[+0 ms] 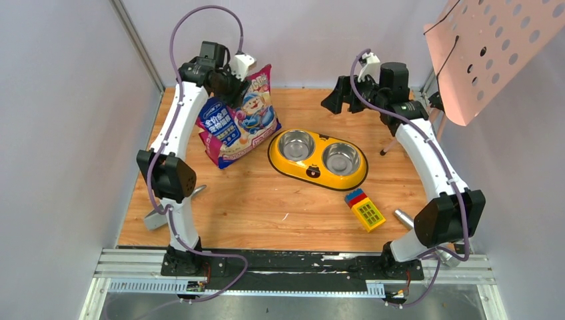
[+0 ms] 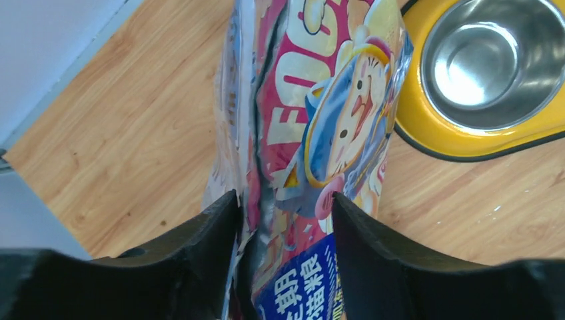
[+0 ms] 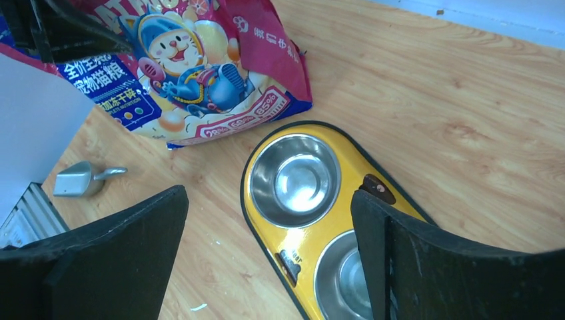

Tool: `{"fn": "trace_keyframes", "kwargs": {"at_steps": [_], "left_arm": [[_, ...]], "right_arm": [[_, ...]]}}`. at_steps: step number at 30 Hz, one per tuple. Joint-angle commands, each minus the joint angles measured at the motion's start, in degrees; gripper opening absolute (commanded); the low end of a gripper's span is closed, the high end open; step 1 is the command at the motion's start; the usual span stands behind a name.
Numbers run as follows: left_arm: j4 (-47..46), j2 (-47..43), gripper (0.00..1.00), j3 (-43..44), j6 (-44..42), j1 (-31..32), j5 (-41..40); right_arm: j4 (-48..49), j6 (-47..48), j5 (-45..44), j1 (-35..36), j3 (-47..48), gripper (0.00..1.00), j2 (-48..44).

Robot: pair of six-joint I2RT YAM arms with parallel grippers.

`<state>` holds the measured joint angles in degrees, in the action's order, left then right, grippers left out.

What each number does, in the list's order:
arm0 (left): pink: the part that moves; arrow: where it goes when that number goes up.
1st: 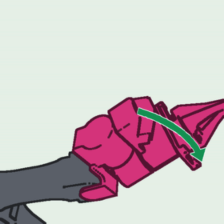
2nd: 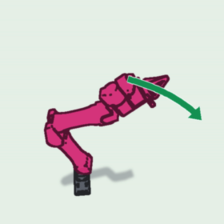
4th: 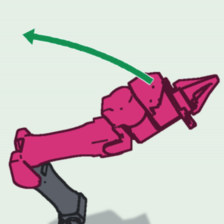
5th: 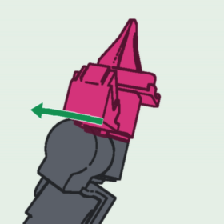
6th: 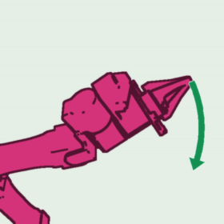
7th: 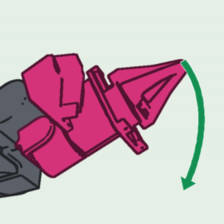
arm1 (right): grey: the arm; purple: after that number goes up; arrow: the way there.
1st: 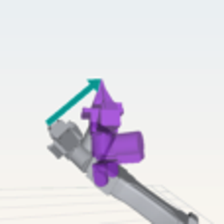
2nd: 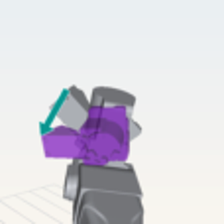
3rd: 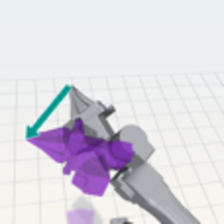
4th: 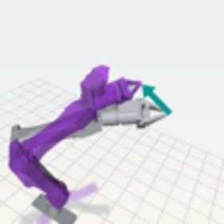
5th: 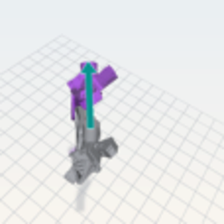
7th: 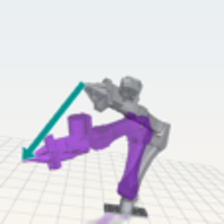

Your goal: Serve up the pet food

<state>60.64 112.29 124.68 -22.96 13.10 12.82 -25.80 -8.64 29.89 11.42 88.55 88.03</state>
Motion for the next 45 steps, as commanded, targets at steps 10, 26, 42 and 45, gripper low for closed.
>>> {"fn": "trace_keyframes", "kwargs": {"at_steps": [10, 26, 42, 45], "left_arm": [[14.33, -8.04, 0.00, 6.38, 10.11, -0.96, 6.55], [3.13, -17.10, 0.00, 5.21, 37.94, 0.77, 27.71], [-4.82, -22.53, 0.65, -8.51, 43.19, -10.29, 32.16], [-9.82, -21.42, 0.64, -11.27, 45.79, -9.79, 33.81]], "right_arm": [[-0.66, -2.41, -1.91, 11.23, 4.16, 0.91, 1.66], [5.58, -15.35, 12.15, 16.82, 20.60, 0.86, 20.76], [0.64, -11.93, 2.34, 18.54, 23.56, 0.75, 16.12], [-2.61, -13.72, -1.04, 18.59, 27.32, 0.69, 16.77]]}}
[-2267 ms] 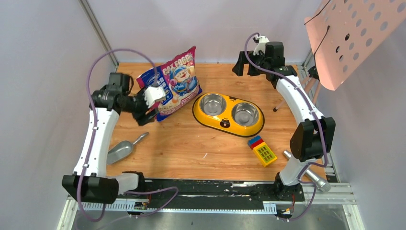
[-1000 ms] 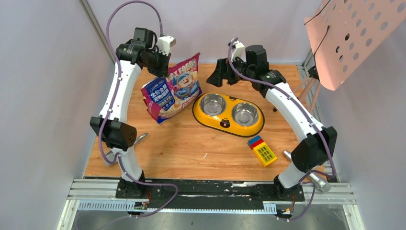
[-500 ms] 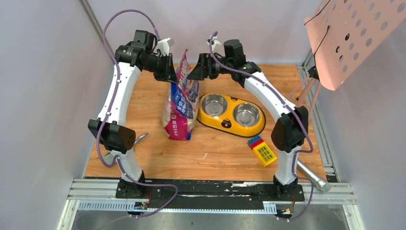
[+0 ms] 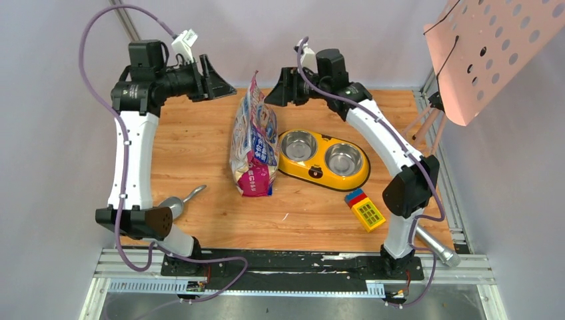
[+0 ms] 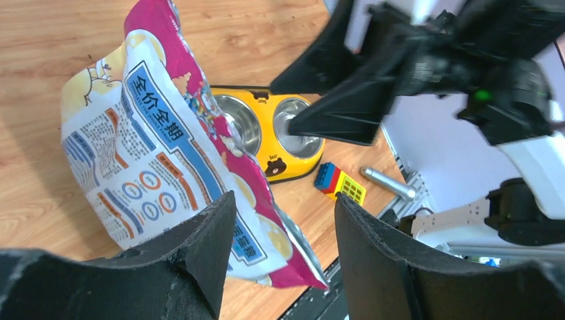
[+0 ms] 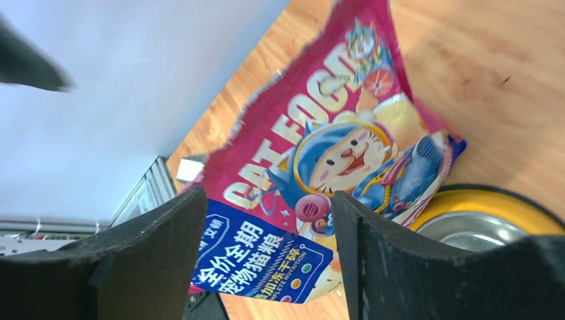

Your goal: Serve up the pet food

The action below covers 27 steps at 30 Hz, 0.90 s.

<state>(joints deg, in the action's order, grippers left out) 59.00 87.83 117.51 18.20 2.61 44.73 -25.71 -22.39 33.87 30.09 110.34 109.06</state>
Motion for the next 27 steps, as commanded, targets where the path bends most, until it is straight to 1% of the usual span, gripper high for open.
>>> {"fn": "trace_keyframes", "kwargs": {"at_steps": [1, 3, 4, 6, 10, 12, 14, 16, 19, 22, 27], "left_arm": [[-8.59, 3.70, 0.66, -4.15, 4.20, 1.45, 1.61], [-9.02, 4.24, 0.66, -3.77, 1.43, 2.74, -0.38], [-8.98, 4.39, 0.66, -3.78, -0.24, 3.14, -0.68], [-7.63, 4.62, 0.66, -4.38, -0.72, 3.27, -0.13], [-7.04, 1.30, 0.62, -10.85, -1.64, 3.36, 1.61], [-5.18, -0.29, 0.61, -13.03, -2.29, 3.30, 3.99], [-3.02, -1.44, 0.61, -14.51, -2.55, 3.40, 5.86], [-2.25, -3.11, 0.58, -16.79, -2.17, 3.63, 6.43], [-1.42, -4.82, 0.50, -19.76, -2.15, 3.90, 7.73], [-1.08, -5.85, 0.44, -21.75, -2.41, 4.56, 7.54], [-0.52, -6.27, 0.41, -22.41, -3.09, 5.73, 6.05]], "right_arm": [[-3.18, -1.34, -6.14, -0.02, 6.37, 0.66, -3.71], [-3.49, -3.30, -4.73, -0.03, 8.06, 0.63, -1.93], [-3.42, -3.65, -2.81, 0.08, 8.48, 0.63, -1.27], [-3.23, -3.06, 1.68, 0.42, 8.50, 0.63, -0.44], [-3.42, -1.99, 4.82, 0.57, 6.46, 0.63, -0.97], [-3.61, -1.60, 4.83, 0.99, 4.95, 0.63, -2.20], [-4.15, -1.03, 2.23, 2.08, 2.41, 0.63, -4.14], [-4.19, -0.94, 0.36, 2.95, -1.23, 0.63, -6.65], [-3.97, 0.49, -0.76, 3.65, -4.81, 0.64, -9.15], [-3.89, 1.24, -0.54, 3.64, -6.56, 0.64, -10.22], [-4.23, 2.63, -0.01, 3.62, -7.66, 0.65, -11.48]]}}
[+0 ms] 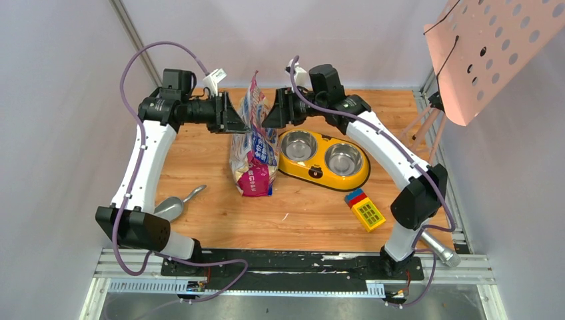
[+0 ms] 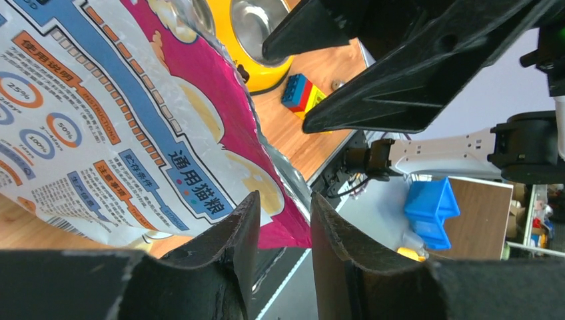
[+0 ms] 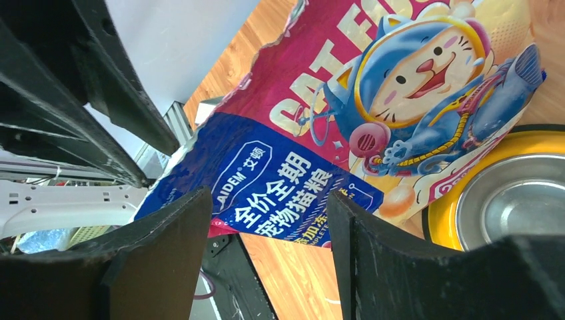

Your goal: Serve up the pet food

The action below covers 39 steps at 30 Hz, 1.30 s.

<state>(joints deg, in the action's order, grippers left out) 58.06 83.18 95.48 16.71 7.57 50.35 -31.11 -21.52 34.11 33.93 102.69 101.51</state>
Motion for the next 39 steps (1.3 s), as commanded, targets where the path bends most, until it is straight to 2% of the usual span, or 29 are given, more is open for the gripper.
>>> {"fn": "trace_keyframes", "kwargs": {"at_steps": [1, 6, 10, 12, 18, 24, 30, 35, 39], "left_arm": [[0.40, -1.61, 0.41, -0.47, -1.44, 0.86, 0.43], [0.45, -1.04, 0.42, -0.88, -1.11, 2.18, 0.12], [1.11, -0.51, 0.36, -0.69, -1.14, 2.58, -1.66], [1.55, -0.12, 0.28, -0.61, -1.36, 2.62, -2.89], [2.19, 0.44, 0.14, -1.23, -1.61, 2.69, -3.86], [-0.31, 0.16, 0.00, -3.49, 0.74, 2.92, -1.13], [-1.48, -0.05, 0.00, -4.20, 2.20, 3.15, -0.15], [-1.41, -0.42, 0.00, -3.72, 2.56, 3.22, -0.24], [-1.40, -0.76, 0.00, -3.64, 2.40, 3.20, -1.07]], "right_arm": [[1.22, 1.96, -0.42, -0.23, -0.18, 0.65, -4.21], [1.22, 2.22, -1.30, -0.10, -0.70, 0.65, -5.14], [0.82, 3.40, -1.33, 0.74, 0.56, 0.66, -5.33], [0.41, 3.39, -1.07, 1.55, 1.99, 0.67, -4.71], [-0.17, 1.52, 0.69, 3.49, 5.45, 0.68, -0.94], [0.05, -1.61, 3.22, 3.62, 8.00, 0.72, 2.46], [-0.14, -2.80, 2.03, 3.60, 6.97, 0.70, 3.40], [-0.76, -2.57, -0.09, 3.60, 6.61, 0.62, 3.33], [-0.75, -2.33, -0.32, 3.60, 6.31, 0.52, 3.23]]}}
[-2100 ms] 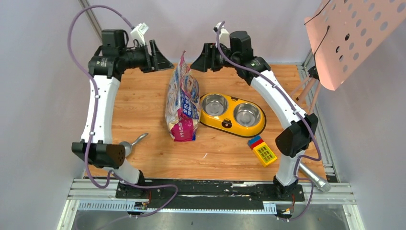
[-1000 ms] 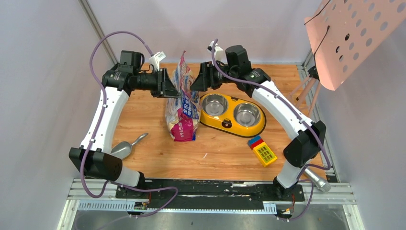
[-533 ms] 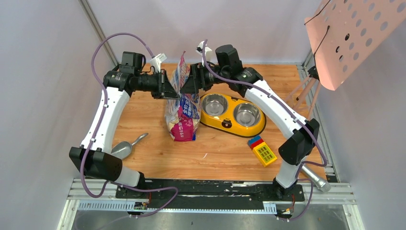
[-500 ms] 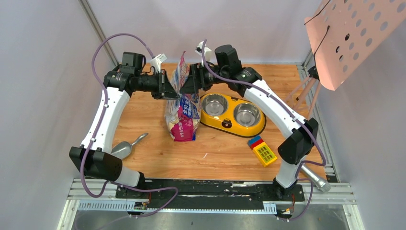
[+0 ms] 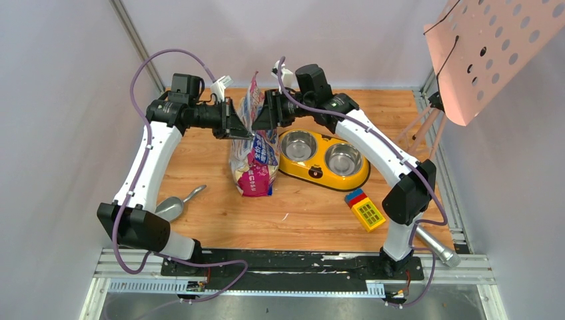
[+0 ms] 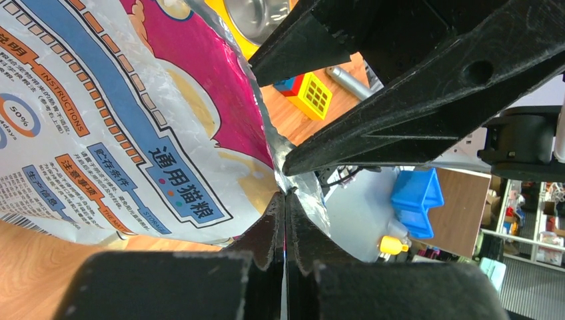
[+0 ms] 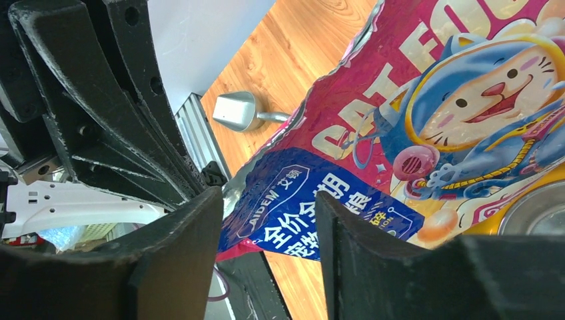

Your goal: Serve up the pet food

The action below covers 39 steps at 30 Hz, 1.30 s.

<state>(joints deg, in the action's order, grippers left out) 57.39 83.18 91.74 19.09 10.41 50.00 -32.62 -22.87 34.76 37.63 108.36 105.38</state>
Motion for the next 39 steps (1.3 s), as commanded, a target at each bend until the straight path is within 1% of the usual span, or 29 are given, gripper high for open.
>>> {"fn": "trace_keyframes", "kwargs": {"at_steps": [1, 3, 5, 11, 15, 18, 24, 30, 36, 37, 38, 39], "left_arm": [[-0.75, -0.85, 0.00, 0.10, 0.04, 0.33, -0.75], [-0.74, -1.01, 0.00, 0.33, 0.13, 0.34, -1.08], [-0.67, -1.17, 0.00, 0.62, -0.11, 0.37, -1.53], [-0.43, -1.65, 0.00, 0.15, -0.54, 0.47, -0.92], [-0.45, -2.23, 0.00, 0.01, -1.04, 1.00, -0.66], [-0.41, -2.50, 0.00, -0.10, -1.31, 1.57, -0.50], [-0.47, -3.11, 0.00, -1.09, -1.75, 2.04, -0.64], [-0.53, -3.83, 0.00, -2.28, -1.90, 2.07, -1.09], [0.10, -4.07, 0.00, -2.10, -2.66, 2.07, -1.52], [0.23, -4.07, 0.00, -2.10, -2.79, 2.09, -1.43], [0.25, -4.25, 0.00, -2.21, -2.95, 2.08, -1.41], [0.27, -4.34, 0.00, -2.28, -2.94, 2.07, -1.44]], "right_arm": [[0.65, -0.88, -0.94, -0.11, 0.52, 0.50, -0.62], [0.71, -0.86, -1.13, -0.14, 0.23, 0.45, -0.47], [0.52, -0.77, -1.23, -0.10, -0.05, 0.42, -0.08], [0.37, 0.11, -1.51, 0.95, 0.95, 0.44, 1.81], [-0.82, -0.11, -6.65, 1.96, 2.31, 0.45, 3.16], [-1.14, -1.08, -8.28, 2.01, 3.45, 0.45, 4.25], [-1.63, -1.82, -11.68, 2.43, 4.91, 0.38, 4.96], [-2.12, -3.26, -16.67, 2.62, 4.15, 0.30, 4.79], [-1.50, -3.59, -17.55, 2.63, 5.31, 0.27, 5.53], [-1.40, -3.77, -17.77, 2.58, 5.62, 0.25, 5.80], [-1.17, -3.84, -17.80, 2.62, 5.90, 0.21, 6.00], [-1.07, -3.84, -17.68, 2.63, 6.24, 0.07, 6.24]]}}
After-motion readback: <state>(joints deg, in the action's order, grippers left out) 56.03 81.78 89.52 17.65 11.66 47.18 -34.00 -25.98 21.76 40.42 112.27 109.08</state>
